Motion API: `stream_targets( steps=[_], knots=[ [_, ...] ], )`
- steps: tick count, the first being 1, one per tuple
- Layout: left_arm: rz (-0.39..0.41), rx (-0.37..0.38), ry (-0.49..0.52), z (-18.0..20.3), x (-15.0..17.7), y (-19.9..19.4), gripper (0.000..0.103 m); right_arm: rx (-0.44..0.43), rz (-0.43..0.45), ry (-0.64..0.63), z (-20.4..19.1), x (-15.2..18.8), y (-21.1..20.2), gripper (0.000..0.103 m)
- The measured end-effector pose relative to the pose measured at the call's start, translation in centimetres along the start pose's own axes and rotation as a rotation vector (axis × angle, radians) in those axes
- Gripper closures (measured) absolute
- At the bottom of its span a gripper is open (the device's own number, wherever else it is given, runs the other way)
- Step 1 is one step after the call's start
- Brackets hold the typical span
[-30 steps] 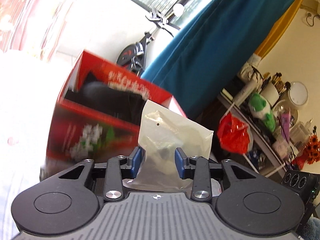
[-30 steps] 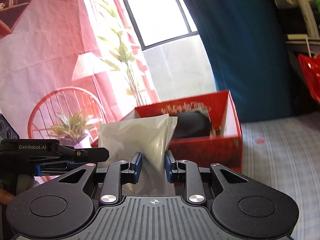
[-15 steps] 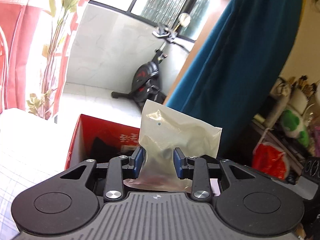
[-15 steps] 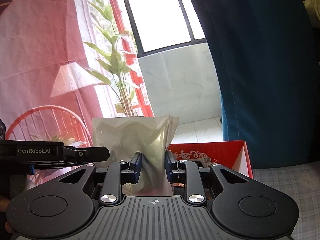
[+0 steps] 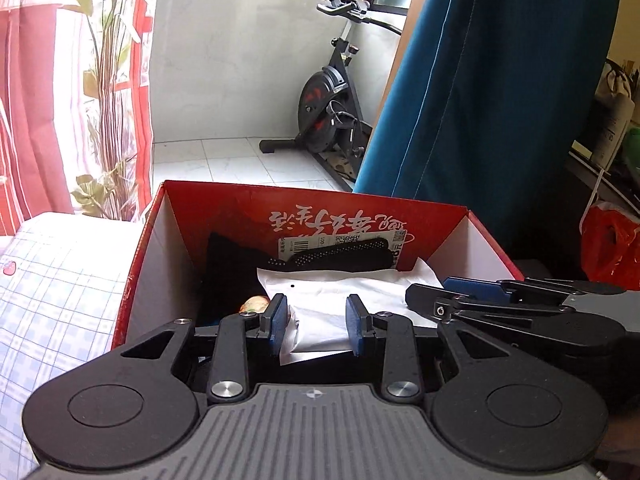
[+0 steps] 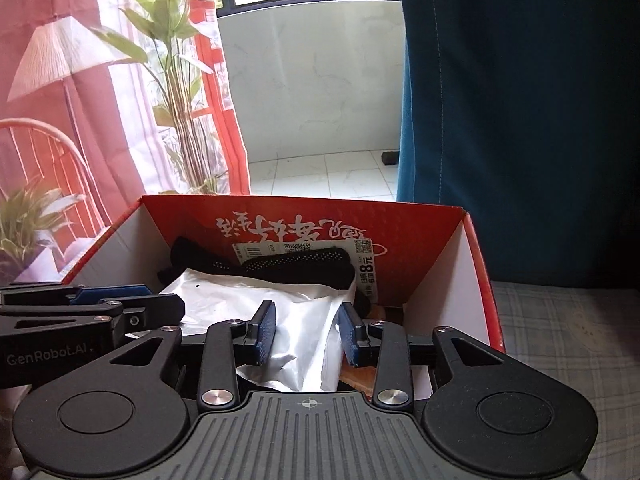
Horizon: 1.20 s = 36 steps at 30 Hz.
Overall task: Organize soft objects
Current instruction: 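Open both grippers to drop the pouch into the box, then move both grippers down to the grey-green knitted towel roll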
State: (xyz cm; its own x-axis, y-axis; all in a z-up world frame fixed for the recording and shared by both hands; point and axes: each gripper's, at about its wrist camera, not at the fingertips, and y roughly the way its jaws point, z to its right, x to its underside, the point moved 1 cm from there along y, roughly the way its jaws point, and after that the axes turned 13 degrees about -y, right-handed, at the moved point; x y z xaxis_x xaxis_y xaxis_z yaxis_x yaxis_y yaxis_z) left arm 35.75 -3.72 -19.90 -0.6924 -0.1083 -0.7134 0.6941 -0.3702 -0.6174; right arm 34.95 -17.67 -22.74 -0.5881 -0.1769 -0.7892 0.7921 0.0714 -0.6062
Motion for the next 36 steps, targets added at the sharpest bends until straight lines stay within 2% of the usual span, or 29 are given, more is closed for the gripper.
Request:
stream_targets(
  steps=[4,9,11,13,14,17,19,21,30,33,36],
  knots=[
    [0.041,-0.005,0.045,0.1,0.0,-1.7,0.066,0.028,0.038,0.006,-0.2,0.0,-0.9,0.066],
    [0.111,-0.011,0.111,0.6,0.5,-4.4,0.049,0.004,0.113,-0.023,0.5,0.1,-4.2,0.049],
    [0.131,-0.016,0.134,0.8,1.0,-5.6,0.044,0.0,0.122,-0.06,0.3,0.3,-5.3,0.034],
    [0.142,-0.017,0.151,0.8,1.4,-6.7,0.038,0.0,0.133,-0.073,0.3,0.6,-6.4,0.024],
    [0.146,-0.021,0.153,0.8,1.7,-7.1,0.037,0.003,0.136,-0.072,0.3,0.8,-7.0,0.015],
    [0.156,-0.038,0.138,0.6,2.2,-8.2,0.02,0.006,0.162,-0.058,0.4,1.3,-8.6,0.001],
    [0.159,-0.03,0.124,0.4,2.6,-8.8,0.005,0.006,0.166,-0.061,0.1,1.6,-9.4,0.0],
    [0.152,-0.012,0.108,0.2,2.8,-9.2,0.0,0.012,0.151,-0.069,-0.2,2.0,-10.0,0.0],
    [0.16,-0.058,0.087,-0.2,5.2,-11.2,0.0,0.014,0.21,-0.105,-1.2,4.5,-12.9,0.0],
    [0.157,-0.067,0.078,-0.9,6.5,-11.8,0.0,-0.003,0.24,-0.091,-1.1,5.9,-14.0,0.0],
    [0.157,-0.072,0.074,-1.8,8.0,-12.4,0.0,0.019,0.249,-0.102,-1.0,7.7,-14.8,0.0]
  ],
)
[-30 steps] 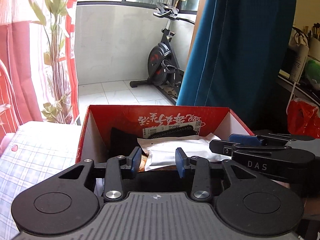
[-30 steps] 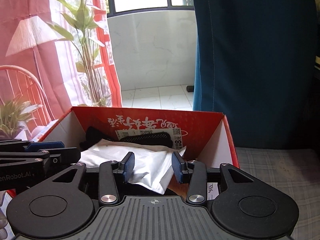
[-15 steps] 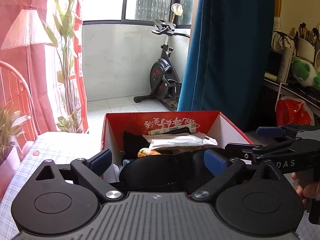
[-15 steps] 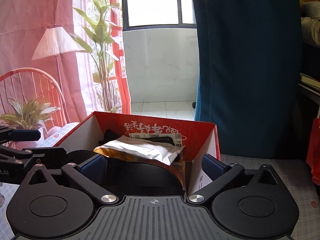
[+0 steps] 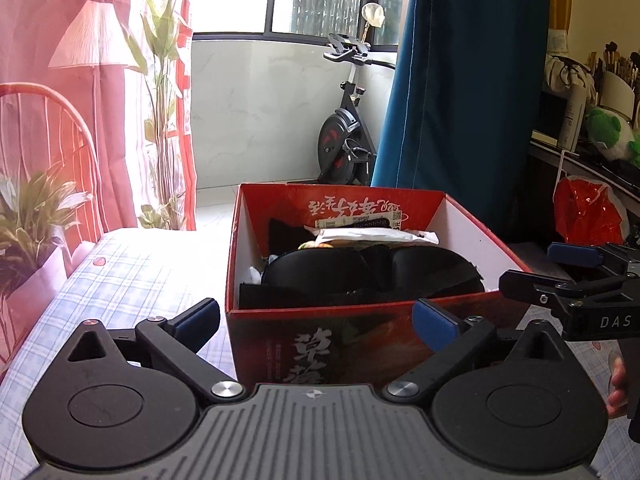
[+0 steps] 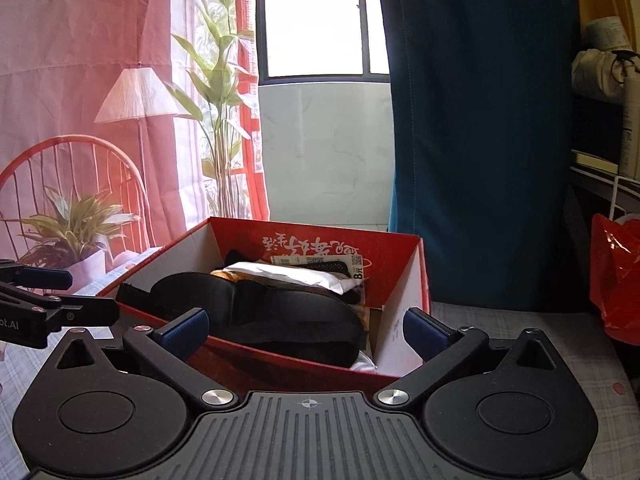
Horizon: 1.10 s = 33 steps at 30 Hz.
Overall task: Organize soft objects
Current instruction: 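Move both grippers down to the grey-green knitted towel roll, then close the left gripper on the towel while the right gripper closes on it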
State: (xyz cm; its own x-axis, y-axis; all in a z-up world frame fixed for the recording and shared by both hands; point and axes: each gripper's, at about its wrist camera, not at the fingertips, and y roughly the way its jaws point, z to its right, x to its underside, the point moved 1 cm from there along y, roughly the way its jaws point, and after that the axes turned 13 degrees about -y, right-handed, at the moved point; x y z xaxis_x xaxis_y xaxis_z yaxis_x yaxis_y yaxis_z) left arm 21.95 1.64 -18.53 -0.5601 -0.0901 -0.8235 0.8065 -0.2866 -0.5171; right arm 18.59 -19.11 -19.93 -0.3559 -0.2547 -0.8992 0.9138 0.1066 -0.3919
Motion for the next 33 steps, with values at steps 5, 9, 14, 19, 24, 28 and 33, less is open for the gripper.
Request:
stream_targets(
  steps=[5,9,14,19,24,28,33],
  knots=[
    [0.016,-0.047,-0.011,-1.5,2.6,-0.6,0.0,0.008,-0.007,-0.041,-0.2,3.2,-1.2,0.0],
    [-0.059,-0.071,-0.041,-2.7,4.6,1.2,0.001,0.012,-0.087,-0.062,-0.7,5.8,0.1,0.0],
    [-0.122,-0.069,-0.08,-3.2,6.5,3.3,0.004,0.017,-0.134,0.02,-0.9,8.4,2.1,0.002],
    [-0.172,-0.066,-0.08,-3.3,7.7,5.0,0.008,0.021,-0.159,0.045,-1.5,9.6,3.6,0.011],
    [-0.186,-0.067,-0.071,-3.3,8.5,5.6,0.019,-0.016,-0.179,0.055,-1.5,10.3,4.6,0.03],
    [-0.194,-0.072,-0.068,-3.7,8.9,5.6,0.044,-0.013,-0.186,0.076,-1.2,10.7,4.7,0.056],
    [-0.188,-0.032,-0.076,-4.1,9.0,5.0,0.083,-0.018,-0.186,0.122,-0.8,11.3,4.4,0.088]
  ],
)
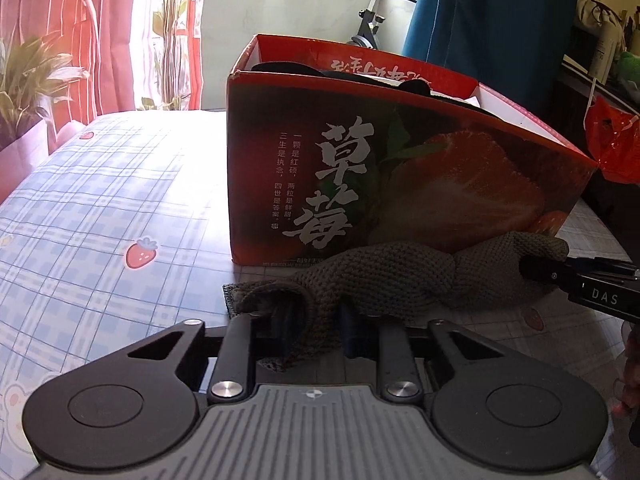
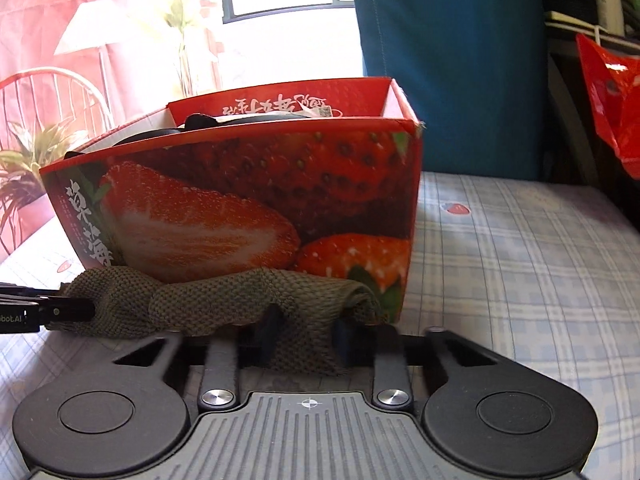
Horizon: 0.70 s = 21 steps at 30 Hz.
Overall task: Organize soft objects
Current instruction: 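Close the left gripper on the towel while the right gripper closes on it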
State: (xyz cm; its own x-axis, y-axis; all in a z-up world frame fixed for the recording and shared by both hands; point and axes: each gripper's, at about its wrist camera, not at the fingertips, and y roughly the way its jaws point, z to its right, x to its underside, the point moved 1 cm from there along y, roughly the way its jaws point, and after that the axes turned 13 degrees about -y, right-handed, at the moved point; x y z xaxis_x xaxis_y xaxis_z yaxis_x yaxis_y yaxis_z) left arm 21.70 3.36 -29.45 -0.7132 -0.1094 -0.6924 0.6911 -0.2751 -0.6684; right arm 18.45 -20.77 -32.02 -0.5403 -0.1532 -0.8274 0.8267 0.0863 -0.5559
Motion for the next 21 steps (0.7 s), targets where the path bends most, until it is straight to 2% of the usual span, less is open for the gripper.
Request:
stream_targets(
  steps=[1,7,16,21],
  knots=[
    [0.002,0.005,-0.011,-0.1,0.0,-0.2,0.085,-0.001,0.001,0.002,0.0,0.1,-0.1,0.096],
    [0.039,0.014,-0.053,-0.1,0.8,-2.5,0.087,-0.033,0.04,0.047,0.0,0.7,-2.1,0.096],
    [0.12,0.044,-0.107,0.3,1.5,-7.3,0.087,-0.068,0.149,0.101,-1.8,0.8,-7.2,0.097],
    [0.181,0.053,-0.105,0.6,0.9,-9.8,0.087,-0.063,0.203,0.057,-2.3,0.0,-9.9,0.097]
  ],
)
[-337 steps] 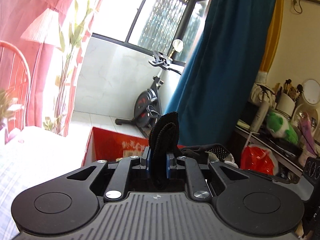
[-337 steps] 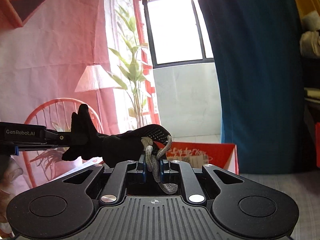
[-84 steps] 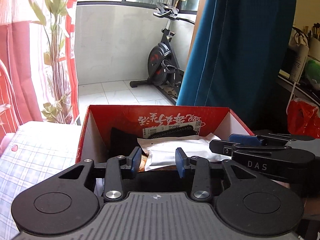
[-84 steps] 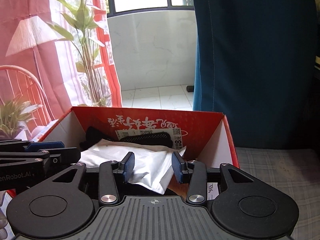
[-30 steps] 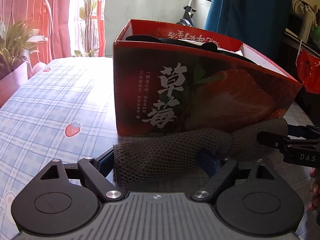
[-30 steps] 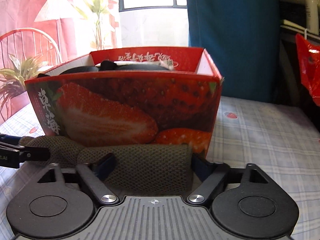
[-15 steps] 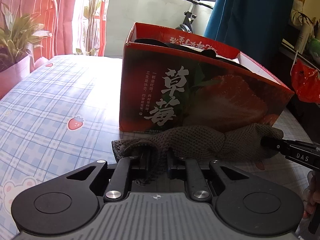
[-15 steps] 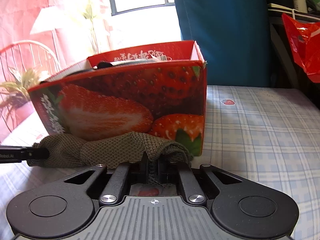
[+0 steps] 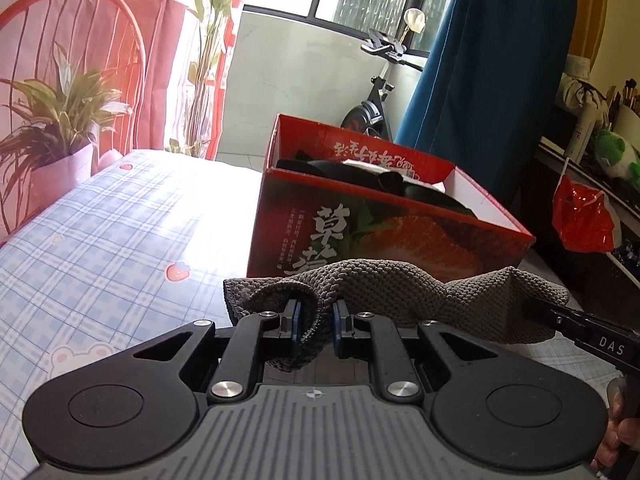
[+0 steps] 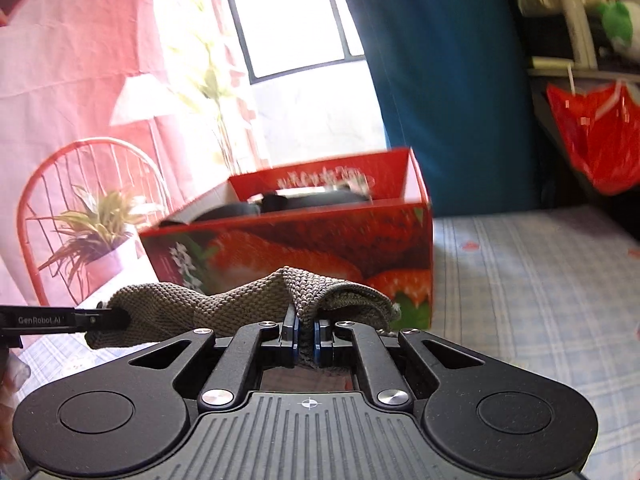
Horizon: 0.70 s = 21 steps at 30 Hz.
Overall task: Organize soft objects
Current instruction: 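Close the left gripper on the towel while the right gripper closes on it, then lift the towel with both grippers and carry it over the box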
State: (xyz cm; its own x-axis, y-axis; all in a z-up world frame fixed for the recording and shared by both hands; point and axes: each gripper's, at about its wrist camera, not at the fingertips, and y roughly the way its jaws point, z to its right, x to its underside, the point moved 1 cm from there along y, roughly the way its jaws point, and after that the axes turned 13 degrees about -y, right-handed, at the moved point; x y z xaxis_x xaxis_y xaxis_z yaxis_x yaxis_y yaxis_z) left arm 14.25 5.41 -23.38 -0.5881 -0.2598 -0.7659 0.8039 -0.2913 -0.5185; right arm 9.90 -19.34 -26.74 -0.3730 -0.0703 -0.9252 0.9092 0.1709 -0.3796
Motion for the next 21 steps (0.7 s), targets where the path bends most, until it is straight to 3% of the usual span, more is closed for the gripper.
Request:
stream_targets(
  steps=[9,21],
  knots=[
    [0.084,0.037,0.06,2.5,-3.1,-1.5,0.087,0.017,0.078,-0.048,-0.4,-3.1,-2.7,0.097],
    [0.122,0.093,0.038,4.7,-7.6,0.2,0.087,0.038,0.156,-0.134,1.0,-8.5,-1.3,0.097]
  ],
)
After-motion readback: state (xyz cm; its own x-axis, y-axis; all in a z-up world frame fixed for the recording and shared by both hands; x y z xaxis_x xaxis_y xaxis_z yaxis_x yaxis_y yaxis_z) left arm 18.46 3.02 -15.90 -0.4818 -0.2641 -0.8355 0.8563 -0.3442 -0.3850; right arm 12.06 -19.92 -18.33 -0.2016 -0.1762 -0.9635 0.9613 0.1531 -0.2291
